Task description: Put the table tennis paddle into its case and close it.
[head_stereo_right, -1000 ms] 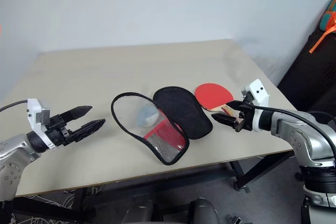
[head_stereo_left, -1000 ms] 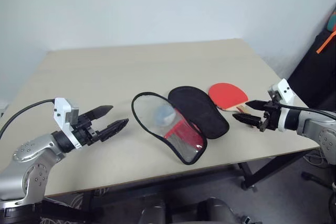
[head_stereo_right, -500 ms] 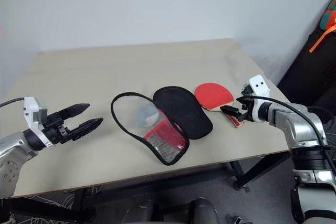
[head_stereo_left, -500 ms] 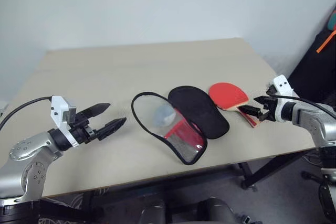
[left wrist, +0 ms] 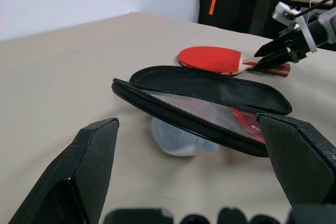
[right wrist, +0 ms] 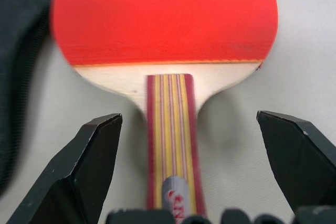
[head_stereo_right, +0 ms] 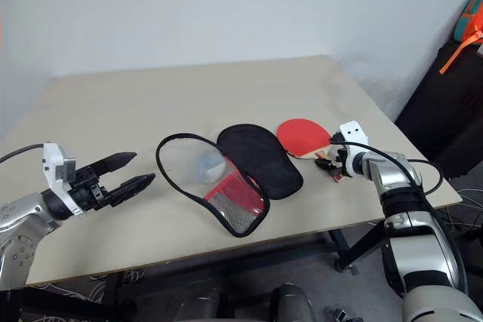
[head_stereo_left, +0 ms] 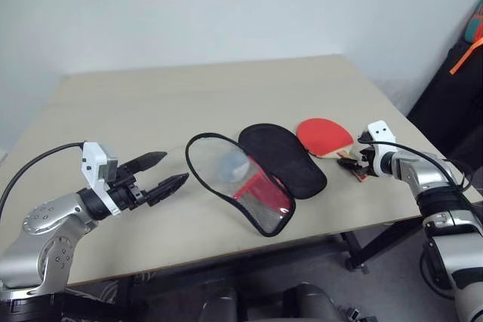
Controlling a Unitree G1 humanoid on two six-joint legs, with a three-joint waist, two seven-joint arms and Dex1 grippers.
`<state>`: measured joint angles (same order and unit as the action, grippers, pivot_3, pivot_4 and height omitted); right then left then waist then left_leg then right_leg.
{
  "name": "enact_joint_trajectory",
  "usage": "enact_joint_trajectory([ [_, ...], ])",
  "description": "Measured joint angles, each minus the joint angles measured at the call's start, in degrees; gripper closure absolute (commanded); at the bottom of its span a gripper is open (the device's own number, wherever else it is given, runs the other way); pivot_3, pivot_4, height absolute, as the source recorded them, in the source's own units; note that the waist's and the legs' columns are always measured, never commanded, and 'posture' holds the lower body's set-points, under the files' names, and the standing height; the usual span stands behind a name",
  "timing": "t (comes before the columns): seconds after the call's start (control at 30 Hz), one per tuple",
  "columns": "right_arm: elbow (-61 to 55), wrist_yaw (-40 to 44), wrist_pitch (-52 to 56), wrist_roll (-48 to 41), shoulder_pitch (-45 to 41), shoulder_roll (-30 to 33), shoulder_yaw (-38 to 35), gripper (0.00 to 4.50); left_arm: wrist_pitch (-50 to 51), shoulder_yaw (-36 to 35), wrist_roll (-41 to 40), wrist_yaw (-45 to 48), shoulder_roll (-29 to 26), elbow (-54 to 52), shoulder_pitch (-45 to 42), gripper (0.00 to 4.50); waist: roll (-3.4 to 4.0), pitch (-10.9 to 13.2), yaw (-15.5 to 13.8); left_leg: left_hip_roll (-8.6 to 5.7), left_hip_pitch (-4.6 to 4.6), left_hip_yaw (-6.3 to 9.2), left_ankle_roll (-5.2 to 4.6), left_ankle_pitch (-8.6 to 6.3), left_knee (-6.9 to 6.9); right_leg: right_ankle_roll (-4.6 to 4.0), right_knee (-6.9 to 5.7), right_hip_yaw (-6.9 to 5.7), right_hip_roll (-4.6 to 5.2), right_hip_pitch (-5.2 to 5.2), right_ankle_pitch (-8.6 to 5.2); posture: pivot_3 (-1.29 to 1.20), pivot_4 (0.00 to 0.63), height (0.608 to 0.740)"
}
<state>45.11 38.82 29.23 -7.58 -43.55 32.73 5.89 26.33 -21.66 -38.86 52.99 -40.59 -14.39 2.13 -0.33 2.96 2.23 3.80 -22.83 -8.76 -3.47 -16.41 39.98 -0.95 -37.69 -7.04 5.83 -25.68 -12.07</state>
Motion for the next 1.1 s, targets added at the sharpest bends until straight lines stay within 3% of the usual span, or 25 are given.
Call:
enact_joint_trajectory([
  [0.13,4.4,0.2,-3.0,1.1,-1.2,-0.9,-0.1,0.93,-0.2,0.0,0.0,-0.1,0.1,-0.5,1.1,0.0,0.01,0.0,0.4,0.01,0.04,-0.02,0.02,0.0,0.0,0.0,-0.01,0.02,-0.01,0.02,0.0,0.0,0.0,0.706],
  [0.3,6.1,1.0,-4.6,1.9,-1.6,-2.1,-0.1,2.63,-0.2,-0.1,0.0,-0.6,0.2,-0.8,1.8,0.0,-0.03,0.0,0.4,0.02,0.22,-0.02,0.03,0.02,0.06,-0.04,-0.02,0.03,0.01,0.21,0.01,0.0,0.0,0.706],
  [0.43,6.4,1.0,-5.0,2.2,-1.7,-2.5,-0.4,3.37,-0.2,-0.1,0.0,-0.8,0.2,-0.8,1.8,0.0,-0.08,-0.1,0.4,0.04,0.22,0.01,0.02,0.01,0.16,-0.11,-0.04,0.04,0.03,0.23,0.05,0.0,0.0,0.706],
  [0.7,4.7,-3.7,-4.0,0.9,-1.6,-4.3,-5.3,3.37,-0.5,0.2,0.1,-0.8,0.2,-0.4,1.4,0.0,0.02,0.0,0.4,0.04,0.07,-0.06,0.03,0.02,0.13,-0.09,-0.09,0.07,0.0,0.05,0.06,0.0,0.0,0.706],
  [0.9,-12.7,-3.1,4.7,-1.4,0.2,-7.9,-5.4,3.37,-0.7,0.9,0.2,-0.5,0.3,0.4,-0.1,0.0,0.09,0.0,0.8,0.14,0.08,-0.09,0.17,0.09,-0.03,-0.07,-0.11,0.09,-0.09,-0.06,0.06,0.0,0.0,0.706],
  [1.1,-30.3,-7.3,16.7,-2.4,5.2,-15.8,-2.4,3.37,-0.9,1.1,1.0,-0.5,0.8,0.9,-0.1,0.0,0.08,0.0,0.8,0.12,0.03,-0.05,0.2,0.11,-0.06,-0.08,-0.11,0.05,-0.06,-0.09,0.06,0.0,0.0,0.706],
])
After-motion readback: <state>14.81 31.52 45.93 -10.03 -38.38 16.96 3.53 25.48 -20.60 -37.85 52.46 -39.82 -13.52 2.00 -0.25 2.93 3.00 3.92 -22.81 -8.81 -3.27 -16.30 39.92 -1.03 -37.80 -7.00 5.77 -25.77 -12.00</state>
